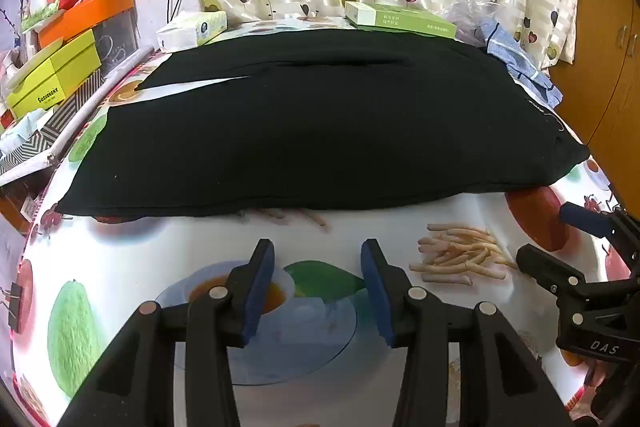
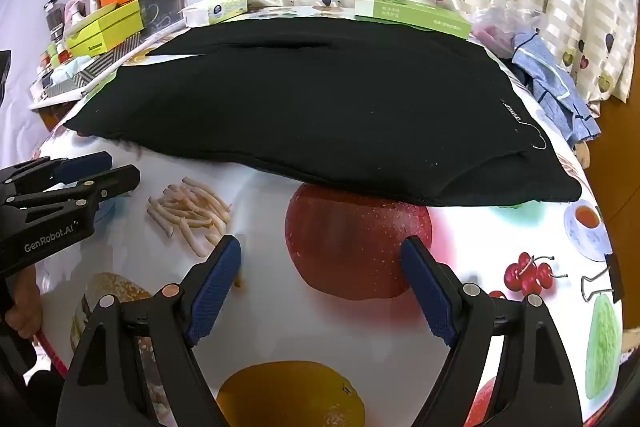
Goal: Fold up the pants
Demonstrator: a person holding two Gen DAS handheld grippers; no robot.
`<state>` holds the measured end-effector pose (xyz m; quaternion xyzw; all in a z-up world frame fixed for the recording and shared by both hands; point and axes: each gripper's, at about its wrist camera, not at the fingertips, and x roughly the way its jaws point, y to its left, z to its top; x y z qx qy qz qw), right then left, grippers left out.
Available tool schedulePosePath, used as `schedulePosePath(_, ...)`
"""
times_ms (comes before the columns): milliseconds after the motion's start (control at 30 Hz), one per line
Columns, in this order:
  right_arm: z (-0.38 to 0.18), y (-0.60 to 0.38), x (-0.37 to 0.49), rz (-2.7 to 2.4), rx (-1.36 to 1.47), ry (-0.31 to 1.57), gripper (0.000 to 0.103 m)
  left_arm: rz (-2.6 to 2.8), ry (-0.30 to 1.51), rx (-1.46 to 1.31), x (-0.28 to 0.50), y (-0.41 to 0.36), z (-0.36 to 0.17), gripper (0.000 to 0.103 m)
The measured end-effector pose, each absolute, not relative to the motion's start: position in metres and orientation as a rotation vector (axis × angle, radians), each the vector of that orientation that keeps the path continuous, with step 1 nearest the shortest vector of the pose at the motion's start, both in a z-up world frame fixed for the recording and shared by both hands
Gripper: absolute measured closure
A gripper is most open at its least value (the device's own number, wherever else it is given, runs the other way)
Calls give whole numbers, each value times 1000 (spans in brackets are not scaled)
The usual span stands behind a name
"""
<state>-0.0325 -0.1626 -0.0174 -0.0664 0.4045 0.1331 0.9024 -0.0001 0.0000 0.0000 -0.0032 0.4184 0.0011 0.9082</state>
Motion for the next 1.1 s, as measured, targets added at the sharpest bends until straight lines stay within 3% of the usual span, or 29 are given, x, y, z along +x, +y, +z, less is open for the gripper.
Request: schedulePosePath(1100, -18, -164, -33, 273, -139, 844, 21, 40, 877, -12, 2, 3, 0, 46)
